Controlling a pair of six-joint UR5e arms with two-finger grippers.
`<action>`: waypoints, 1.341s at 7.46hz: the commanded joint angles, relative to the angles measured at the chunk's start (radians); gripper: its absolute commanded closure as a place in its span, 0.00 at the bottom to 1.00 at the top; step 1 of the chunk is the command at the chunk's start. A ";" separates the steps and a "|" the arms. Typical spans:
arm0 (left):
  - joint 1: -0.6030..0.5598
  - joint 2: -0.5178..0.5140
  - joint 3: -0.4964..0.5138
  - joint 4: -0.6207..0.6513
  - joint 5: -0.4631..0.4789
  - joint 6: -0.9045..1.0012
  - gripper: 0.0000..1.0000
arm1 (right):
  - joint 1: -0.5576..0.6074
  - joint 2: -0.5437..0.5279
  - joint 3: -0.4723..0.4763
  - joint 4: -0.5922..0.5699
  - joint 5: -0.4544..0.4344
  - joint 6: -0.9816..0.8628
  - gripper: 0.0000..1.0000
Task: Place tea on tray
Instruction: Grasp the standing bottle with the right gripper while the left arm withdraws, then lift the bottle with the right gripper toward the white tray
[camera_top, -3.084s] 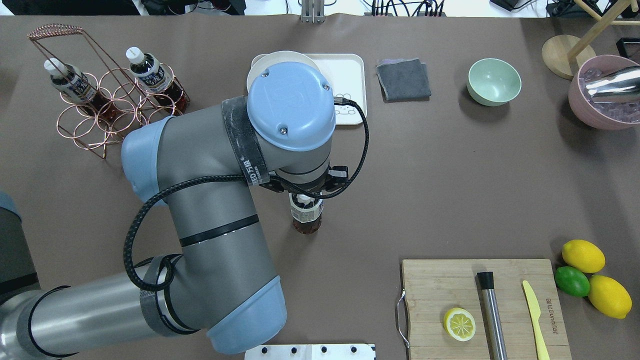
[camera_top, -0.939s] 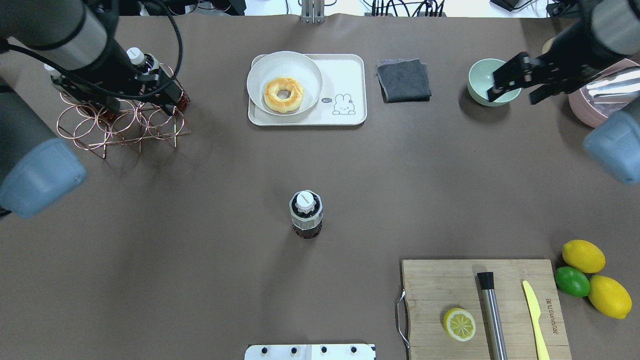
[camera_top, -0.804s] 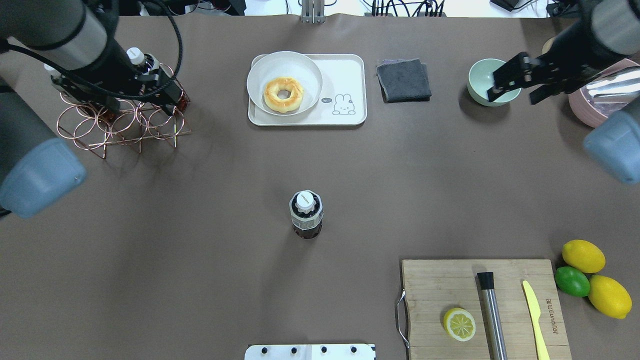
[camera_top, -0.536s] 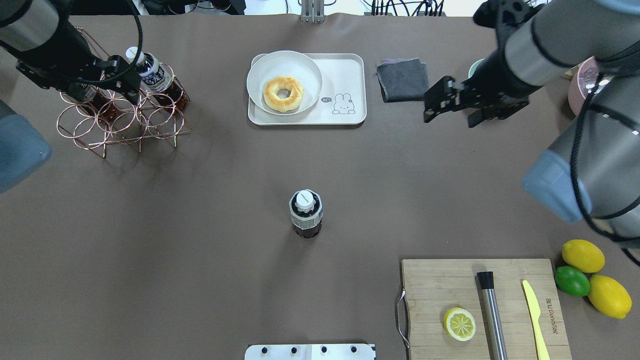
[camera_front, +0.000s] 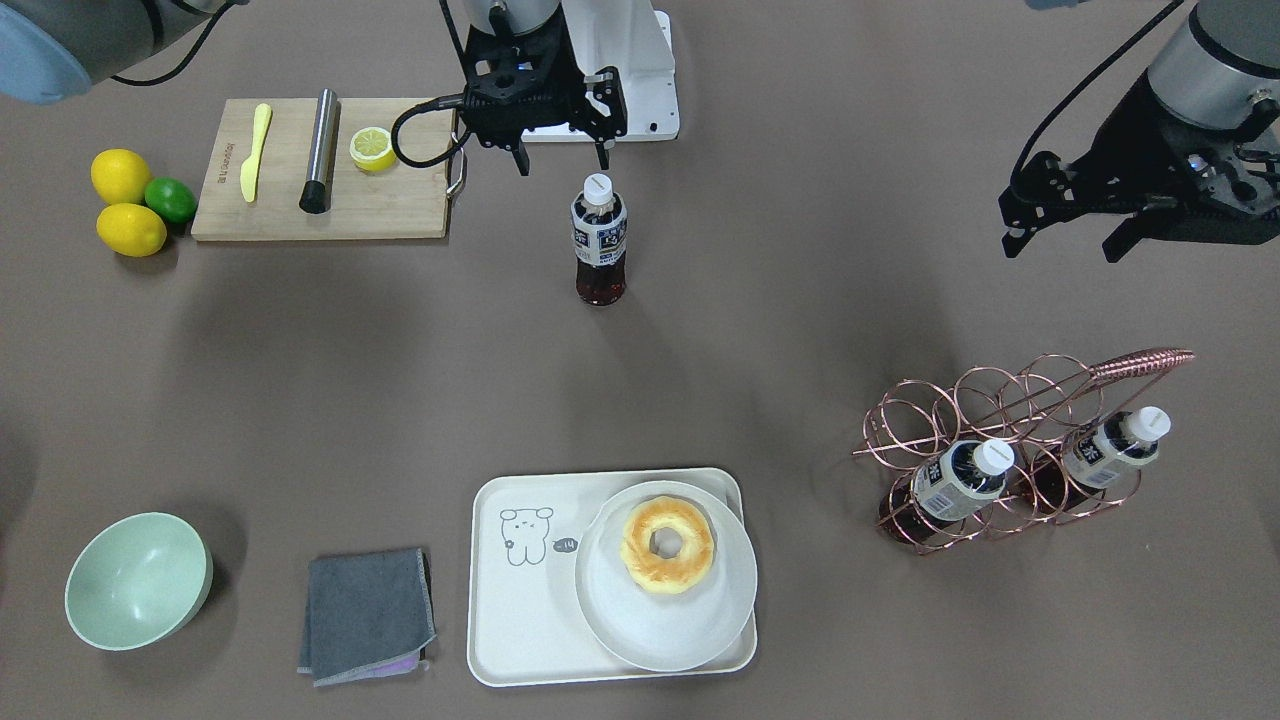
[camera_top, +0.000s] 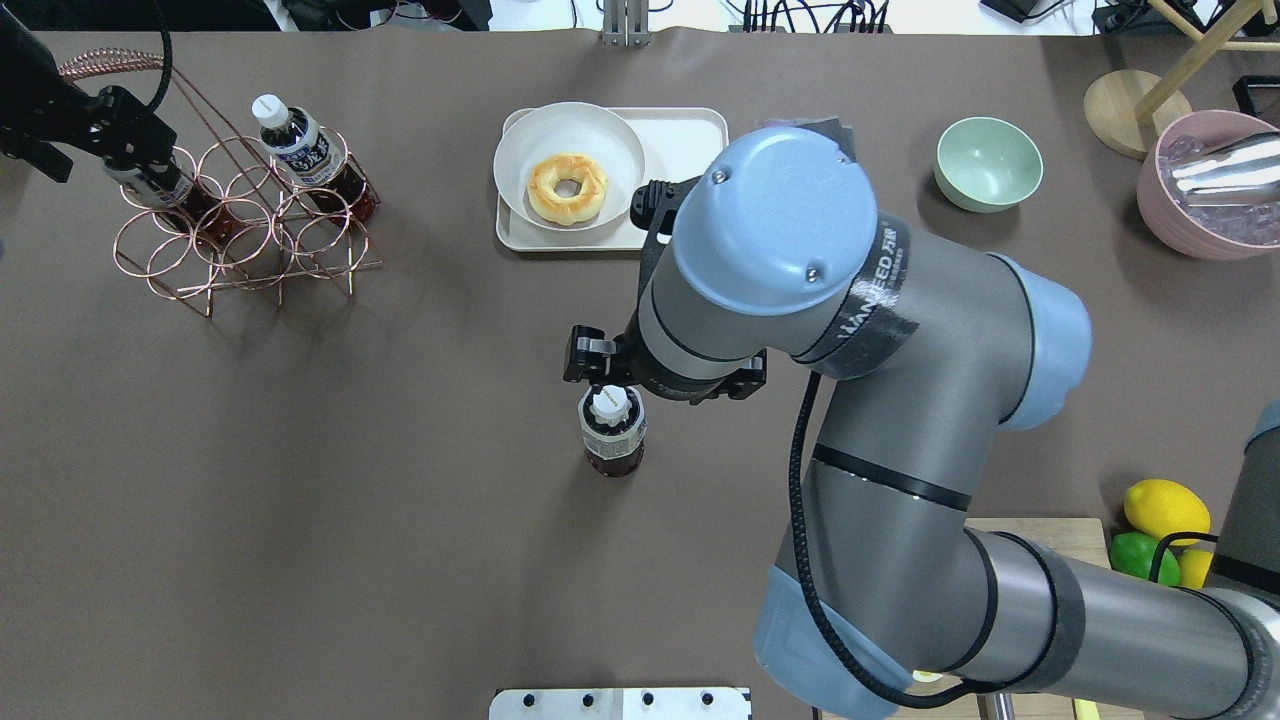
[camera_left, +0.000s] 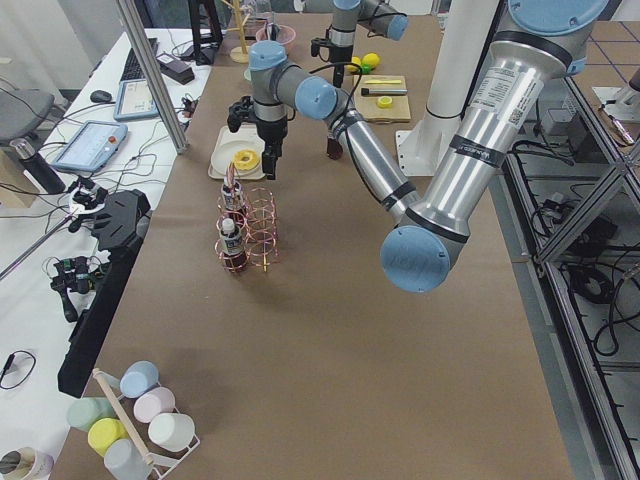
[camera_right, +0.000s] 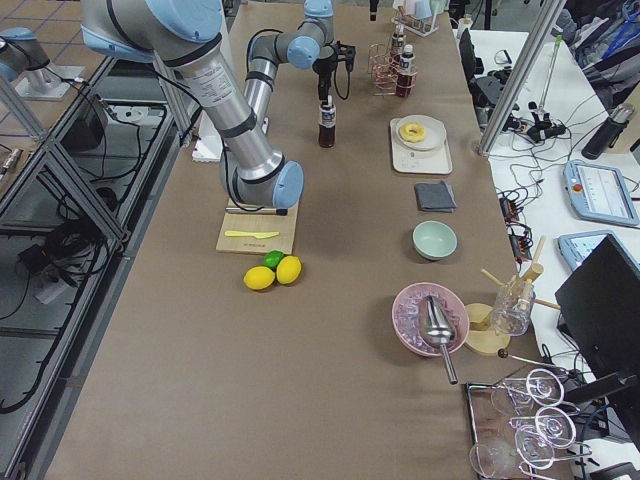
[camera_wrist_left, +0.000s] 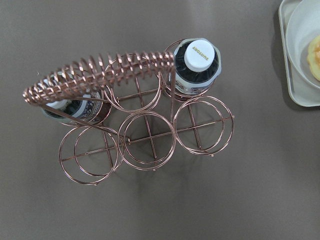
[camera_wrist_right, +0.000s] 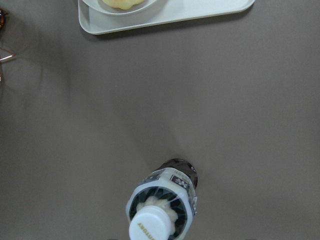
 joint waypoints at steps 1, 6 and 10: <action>-0.036 0.035 -0.010 -0.003 -0.010 0.060 0.04 | -0.043 0.031 -0.044 -0.008 -0.041 0.074 0.17; -0.042 0.035 -0.020 -0.003 -0.037 0.062 0.03 | -0.046 0.062 -0.109 -0.008 -0.061 0.064 0.38; -0.042 0.049 -0.027 -0.008 -0.037 0.062 0.03 | -0.044 0.076 -0.126 -0.009 -0.064 0.047 1.00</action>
